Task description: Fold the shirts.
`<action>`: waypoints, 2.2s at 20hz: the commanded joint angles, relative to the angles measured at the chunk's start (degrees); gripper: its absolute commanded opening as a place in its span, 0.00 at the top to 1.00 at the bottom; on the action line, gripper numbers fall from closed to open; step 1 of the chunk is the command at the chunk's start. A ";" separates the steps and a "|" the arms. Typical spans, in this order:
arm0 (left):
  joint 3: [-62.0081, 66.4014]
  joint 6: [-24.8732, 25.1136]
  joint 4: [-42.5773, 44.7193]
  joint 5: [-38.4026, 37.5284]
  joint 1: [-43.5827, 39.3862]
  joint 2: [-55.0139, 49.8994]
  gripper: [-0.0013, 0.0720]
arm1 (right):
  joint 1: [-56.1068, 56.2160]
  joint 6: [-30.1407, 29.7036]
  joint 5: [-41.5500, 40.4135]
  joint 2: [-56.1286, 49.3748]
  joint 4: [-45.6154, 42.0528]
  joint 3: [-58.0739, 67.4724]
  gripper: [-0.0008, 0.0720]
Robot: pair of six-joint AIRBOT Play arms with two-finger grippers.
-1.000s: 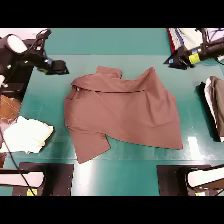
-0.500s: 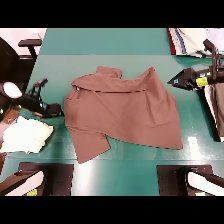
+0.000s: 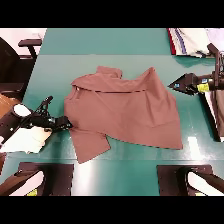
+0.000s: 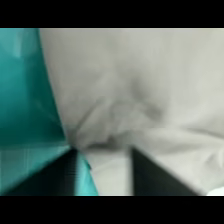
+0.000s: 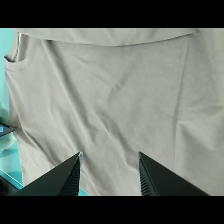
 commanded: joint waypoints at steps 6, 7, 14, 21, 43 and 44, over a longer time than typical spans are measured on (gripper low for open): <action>2.89 2.43 -3.26 -0.31 -0.04 0.15 0.95 | -8.70 0.11 5.51 3.30 -11.54 -8.92 0.43; 3.50 2.86 -3.19 -0.98 -0.04 0.15 0.95 | -11.89 0.17 6.14 4.74 -15.28 -13.03 0.43; 4.09 3.87 -3.21 -0.09 -0.02 0.15 0.95 | -32.11 0.31 7.10 5.97 -26.91 -36.17 0.36; 4.09 3.87 -3.19 0.07 -0.02 0.15 0.95 | -21.75 0.35 1.20 -0.13 -20.90 -40.17 0.39; 89.72 -6.99 5.68 -9.75 -0.02 17.57 0.95 | -13.42 1.66 1.81 23.69 -21.59 44.04 0.97; 92.72 -7.48 5.66 -8.55 -0.02 17.57 0.95 | -13.66 1.68 2.10 23.34 -21.57 46.97 0.97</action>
